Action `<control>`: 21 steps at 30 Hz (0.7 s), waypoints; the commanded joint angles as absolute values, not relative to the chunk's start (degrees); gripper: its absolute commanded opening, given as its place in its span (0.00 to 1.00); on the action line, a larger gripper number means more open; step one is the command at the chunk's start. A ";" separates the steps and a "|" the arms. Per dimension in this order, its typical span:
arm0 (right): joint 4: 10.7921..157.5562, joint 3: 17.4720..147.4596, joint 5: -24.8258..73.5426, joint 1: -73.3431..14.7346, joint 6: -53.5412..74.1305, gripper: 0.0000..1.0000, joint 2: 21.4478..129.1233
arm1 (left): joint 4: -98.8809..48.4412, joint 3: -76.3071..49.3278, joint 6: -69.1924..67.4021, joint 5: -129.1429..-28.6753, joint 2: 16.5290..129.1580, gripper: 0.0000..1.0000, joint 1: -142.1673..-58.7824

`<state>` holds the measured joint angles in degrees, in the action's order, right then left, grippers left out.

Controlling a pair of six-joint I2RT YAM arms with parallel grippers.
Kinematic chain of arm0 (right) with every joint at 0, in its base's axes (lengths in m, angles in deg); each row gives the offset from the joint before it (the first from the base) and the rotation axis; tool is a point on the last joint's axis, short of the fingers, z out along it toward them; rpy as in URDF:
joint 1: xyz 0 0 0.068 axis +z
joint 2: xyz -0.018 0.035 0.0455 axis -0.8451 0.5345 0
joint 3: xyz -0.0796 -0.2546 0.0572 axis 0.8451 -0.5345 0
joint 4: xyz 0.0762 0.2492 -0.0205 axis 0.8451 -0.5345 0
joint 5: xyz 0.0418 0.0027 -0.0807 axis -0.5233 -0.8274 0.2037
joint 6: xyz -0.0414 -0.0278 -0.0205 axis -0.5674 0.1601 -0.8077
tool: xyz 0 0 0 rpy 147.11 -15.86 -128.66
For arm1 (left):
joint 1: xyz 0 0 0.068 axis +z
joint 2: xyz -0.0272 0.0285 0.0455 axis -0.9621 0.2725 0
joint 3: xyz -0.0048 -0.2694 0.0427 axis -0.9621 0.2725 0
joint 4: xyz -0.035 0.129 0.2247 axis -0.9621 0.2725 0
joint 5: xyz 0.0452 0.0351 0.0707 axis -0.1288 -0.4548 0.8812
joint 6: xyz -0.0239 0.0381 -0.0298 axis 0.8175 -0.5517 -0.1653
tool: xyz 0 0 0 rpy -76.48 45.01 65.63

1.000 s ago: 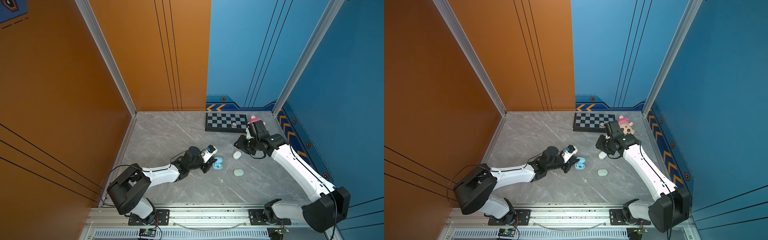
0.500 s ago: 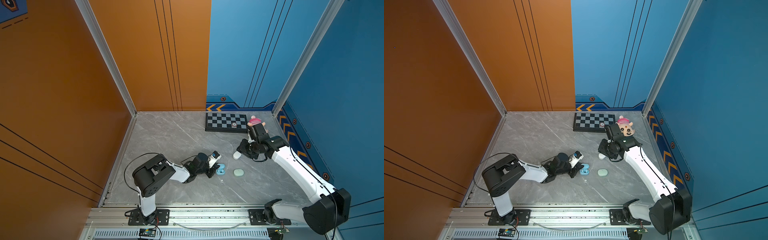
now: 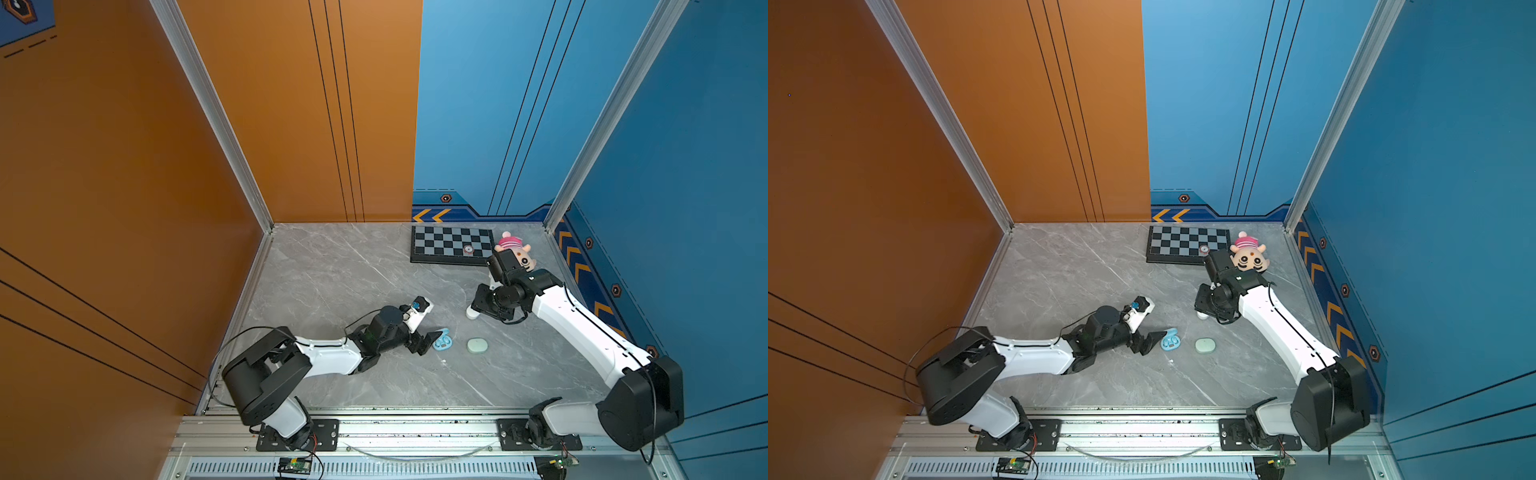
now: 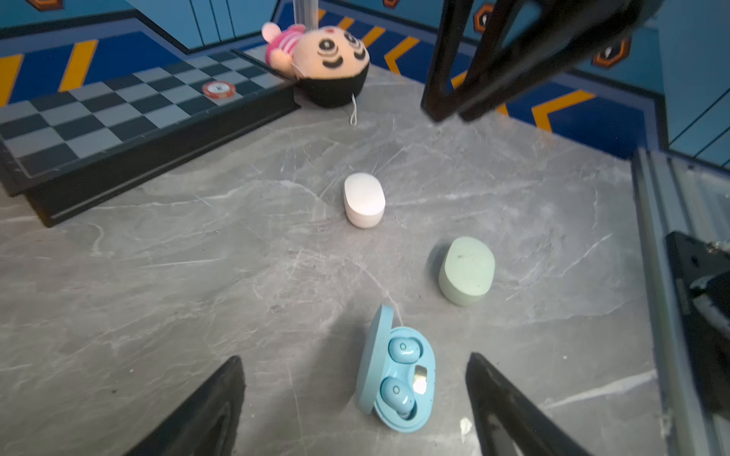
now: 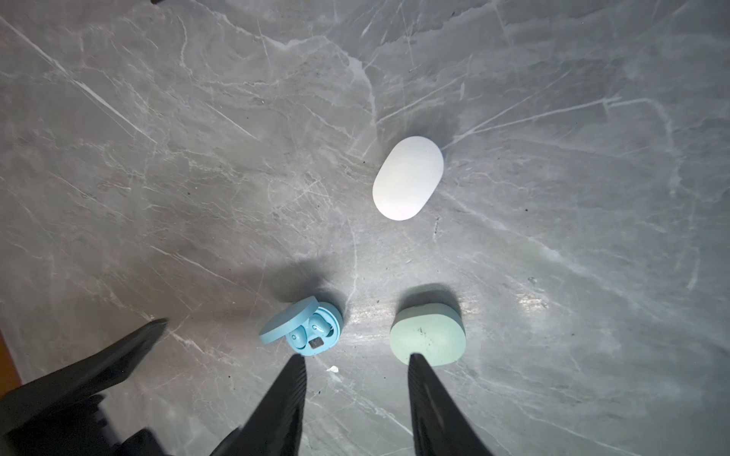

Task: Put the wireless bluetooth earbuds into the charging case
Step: 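Open the left gripper and lift away while the right gripper moves over the case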

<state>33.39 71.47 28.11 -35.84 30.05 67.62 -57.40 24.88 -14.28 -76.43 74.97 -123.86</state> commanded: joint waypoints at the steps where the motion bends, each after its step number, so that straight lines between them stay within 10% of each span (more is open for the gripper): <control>1: 33.52 73.55 31.24 -33.93 24.56 0.48 71.06 | -47.26 25.29 -15.21 -73.61 65.52 0.98 -122.80; 21: 39.36 78.35 35.26 -21.01 20.68 0.54 88.62 | -16.44 27.73 -8.66 -69.53 30.05 0.98 -107.06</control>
